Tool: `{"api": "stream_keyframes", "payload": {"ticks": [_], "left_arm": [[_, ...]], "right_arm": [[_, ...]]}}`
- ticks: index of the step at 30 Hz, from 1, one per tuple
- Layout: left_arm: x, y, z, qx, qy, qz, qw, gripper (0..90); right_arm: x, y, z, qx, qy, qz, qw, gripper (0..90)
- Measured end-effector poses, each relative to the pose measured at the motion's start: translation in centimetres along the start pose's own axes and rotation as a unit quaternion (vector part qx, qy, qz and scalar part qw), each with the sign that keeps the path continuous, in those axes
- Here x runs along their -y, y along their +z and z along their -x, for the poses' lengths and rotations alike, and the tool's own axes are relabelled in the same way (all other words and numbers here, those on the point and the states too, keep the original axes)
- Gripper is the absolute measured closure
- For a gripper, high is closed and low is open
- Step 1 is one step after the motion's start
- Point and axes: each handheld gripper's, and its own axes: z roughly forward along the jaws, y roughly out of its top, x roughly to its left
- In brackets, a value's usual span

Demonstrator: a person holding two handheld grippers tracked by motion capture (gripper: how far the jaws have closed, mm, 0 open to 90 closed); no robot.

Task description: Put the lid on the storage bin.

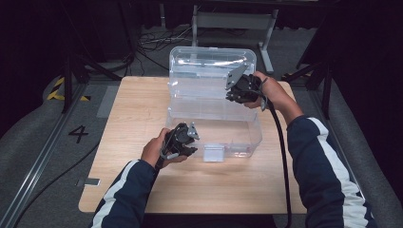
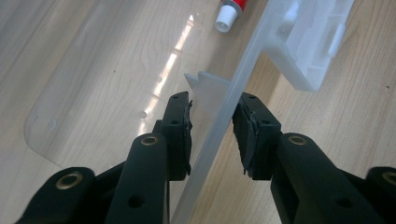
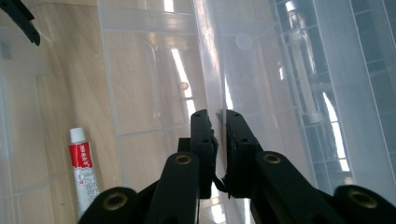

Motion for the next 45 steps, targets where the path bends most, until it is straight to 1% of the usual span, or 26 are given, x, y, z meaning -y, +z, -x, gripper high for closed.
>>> {"api": "stream_keyframes", "payload": {"ticks": [5, 6, 7, 9, 11, 12, 13, 16, 22, 24, 28, 39, 40, 42, 43, 45], "left_arm": [[0.0, 0.0, 0.0, -0.001, -0.002, 0.0, 1.0, 67.0], [0.0, 0.0, 0.0, -0.002, -0.002, 0.0, 1.0, 67.0], [0.0, 0.0, 0.0, -0.003, -0.001, 0.001, 1.0, 66.9], [0.0, 0.0, 0.0, -0.001, -0.001, 0.001, 1.0, 66.7], [0.0, 0.0, 0.0, -0.002, -0.001, 0.001, 1.0, 66.7], [0.0, 0.0, 0.0, -0.002, -0.001, 0.001, 1.0, 66.7], [0.0, 0.0, 0.0, -0.002, -0.001, 0.001, 1.0, 66.7], [0.0, 0.0, 0.1, -0.001, 0.0, 0.001, 1.0, 66.6], [0.0, 0.0, 0.1, -0.005, 0.001, 0.002, 1.0, 66.1], [0.0, 0.0, 0.1, -0.006, 0.001, 0.003, 1.0, 66.1], [0.0, 0.0, 0.2, -0.007, 0.001, 0.003, 1.0, 65.9], [0.1, 0.1, 0.3, -0.011, -0.003, 0.005, 0.9999, 65.2], [0.1, 0.1, 0.2, -0.01, -0.002, 0.005, 0.9999, 65.1], [0.1, 0.1, 0.3, -0.011, -0.002, 0.005, 0.9999, 65.0], [0.1, 0.1, 0.2, -0.011, -0.002, 0.005, 0.9999, 65.0], [0.1, 0.1, 0.3, -0.011, -0.002, 0.006, 0.9999, 65.0]], "right_arm": [[0.0, -0.2, -0.3, 0.0, -0.007, 0.0, 1.0, 84.5], [0.1, -0.2, -0.4, 0.0, -0.003, 0.004, 1.0, 84.5], [0.1, -0.2, -0.4, -0.001, -0.006, 0.005, 1.0, 84.5], [0.2, -0.3, -0.5, -0.001, -0.002, 0.007, 1.0, 84.0], [0.2, -0.3, -0.6, -0.002, -0.003, 0.009, 1.0, 83.9], [0.2, -0.3, -0.7, 0.003, 0.0, 0.009, 1.0, 83.9], [0.2, -0.4, -0.7, 0.0, -0.005, 0.007, 1.0, 83.9], [0.3, -0.4, -0.9, -0.002, -0.007, 0.009, 0.9999, 83.8], [0.6, -0.6, -1.3, -0.002, -0.001, 0.019, 0.9998, 82.9], [0.6, -0.6, -1.3, -0.001, -0.004, 0.022, 0.9997, 82.9], [0.8, -0.6, -1.5, 0.004, 0.004, 0.029, 0.9996, 81.6], [1.1, -0.9, -2.2, -0.003, 0.005, 0.036, 0.9993, 81.1], [1.1, -0.9, -2.2, -0.004, 0.002, 0.038, 0.9993, 81.1], [1.3, -0.9, -2.4, -0.006, 0.008, 0.042, 0.9991, 80.5], [1.3, -1.0, -2.5, -0.008, 0.005, 0.044, 0.999, 80.3], [1.5, -1.0, -2.5, -0.012, 0.008, 0.05, 0.9986, 80.3]]}}
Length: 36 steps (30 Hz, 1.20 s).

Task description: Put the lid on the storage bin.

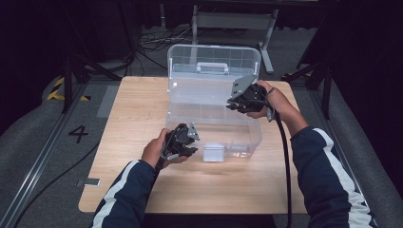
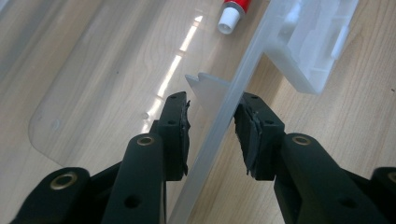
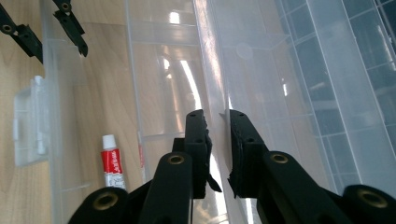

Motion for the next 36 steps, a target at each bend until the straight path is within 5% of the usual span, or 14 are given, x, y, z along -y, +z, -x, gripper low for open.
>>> {"api": "stream_keyframes", "payload": {"ticks": [22, 36], "left_arm": [[0.1, 0.0, 0.2, -0.009, 0.004, 0.003, 0.9999, 64.2], [0.2, 0.1, 0.3, -0.022, 0.01, 0.008, 0.9997, 62.4]], "right_arm": [[1.0, -0.2, -1.3, -0.005, 0.008, 0.027, 0.9996, 75.9], [1.9, -0.1, -2.8, 0.021, 0.041, 0.058, 0.9972, 76.8]]}}
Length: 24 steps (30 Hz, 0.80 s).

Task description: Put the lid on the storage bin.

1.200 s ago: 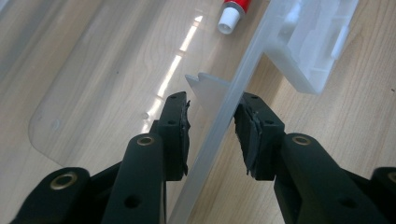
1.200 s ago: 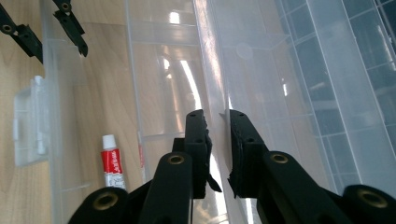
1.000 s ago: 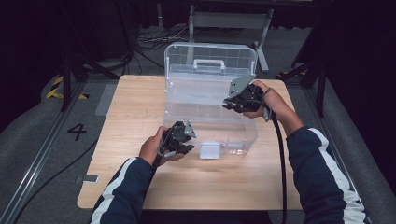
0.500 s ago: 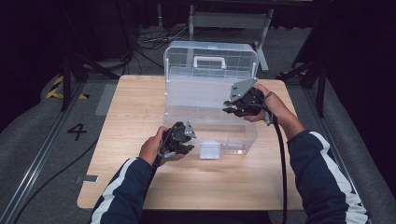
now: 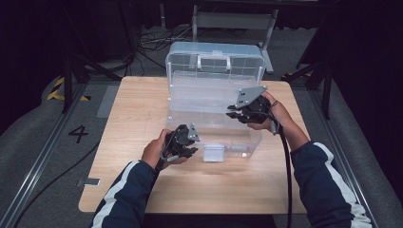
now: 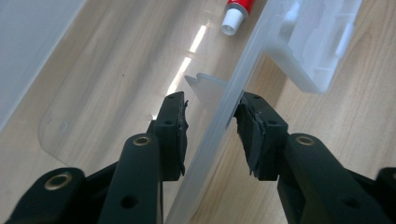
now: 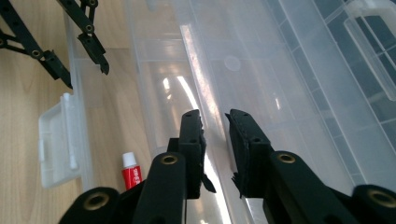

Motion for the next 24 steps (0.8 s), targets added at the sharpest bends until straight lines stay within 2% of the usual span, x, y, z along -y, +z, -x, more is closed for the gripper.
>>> {"api": "stream_keyframes", "payload": {"ticks": [2, 5, 6, 7, 10, 18, 21, 24], "left_arm": [[0.0, 0.0, -0.1, 0.002, 0.001, 0.0, 1.0, 62.2], [0.0, 0.0, 0.0, 0.0, 0.003, 0.001, 1.0, 62.0], [0.0, 0.0, 0.0, 0.001, 0.006, 0.002, 1.0, 62.0], [0.1, 0.0, -0.1, 0.005, -0.003, 0.01, 0.9999, 62.0], [0.2, -0.1, -0.3, 0.015, -0.006, 0.021, 0.9997, 63.8], [0.1, 0.0, -0.1, 0.008, 0.001, 0.018, 0.9998, 63.3], [0.0, -0.2, 0.1, 0.003, 0.008, 0.026, 0.9996, 65.2], [0.0, -0.7, 0.3, -0.003, 0.015, 0.037, 0.9992, 62.3]], "right_arm": [[0.3, 0.1, -0.2, 0.009, 0.008, 0.009, 0.9999, 78.3], [0.6, 0.1, -0.1, 0.0, 0.024, 0.024, 0.9994, 78.3], [0.6, 0.1, -0.1, 0.0, 0.024, 0.025, 0.9994, 78.3], [0.6, 0.1, -0.1, 0.001, 0.023, 0.025, 0.9994, 78.4], [0.6, 0.1, -0.2, -0.002, 0.023, 0.023, 0.9995, 78.4], [0.9, 0.0, -0.5, -0.006, 0.022, 0.025, 0.9994, 78.7], [1.0, 0.0, -0.6, -0.008, 0.022, 0.027, 0.9994, 78.7], [1.1, 0.0, -0.7, -0.007, 0.023, 0.029, 0.9993, 78.7]]}}
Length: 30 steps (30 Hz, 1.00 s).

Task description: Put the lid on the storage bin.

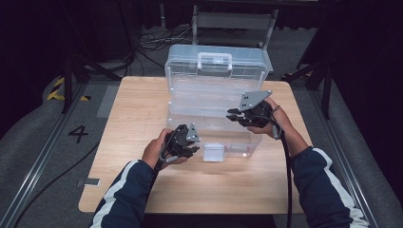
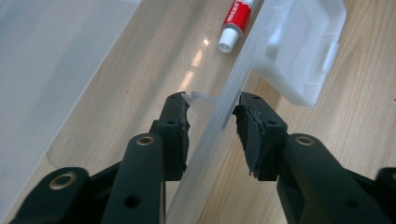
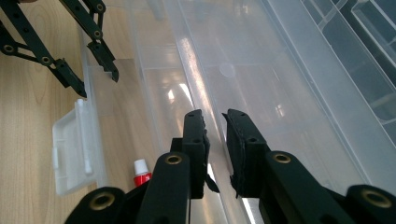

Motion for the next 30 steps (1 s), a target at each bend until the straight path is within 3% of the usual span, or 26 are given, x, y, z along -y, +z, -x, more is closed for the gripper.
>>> {"api": "stream_keyframes", "payload": {"ticks": [10, 16, 20, 24, 30], "left_arm": [[0.8, -2.6, -0.2, -0.002, -0.001, 0.036, 0.9993, 63.5], [1.7, -4.8, -0.8, 0.0, -0.008, 0.071, 0.9975, 70.0], [2.3, -5.8, -1.0, -0.008, -0.012, 0.079, 0.9967, 74.7], [3.4, -7.2, -1.8, -0.017, -0.034, 0.1, 0.9943, 78.9], [4.2, -7.7, -2.6, -0.034, -0.057, 0.107, 0.9921, 81.3]], "right_arm": [[0.5, 0.0, -0.1, -0.006, 0.014, 0.013, 0.9998, 78.5], [0.7, 0.0, -0.2, -0.008, 0.016, 0.019, 0.9996, 78.4], [0.7, 0.0, -0.2, -0.009, 0.017, 0.019, 0.9996, 78.3], [0.7, 0.0, -0.3, -0.008, 0.018, 0.02, 0.9996, 78.2], [0.7, 0.1, -0.4, -0.01, 0.017, 0.019, 0.9996, 78.1]]}}
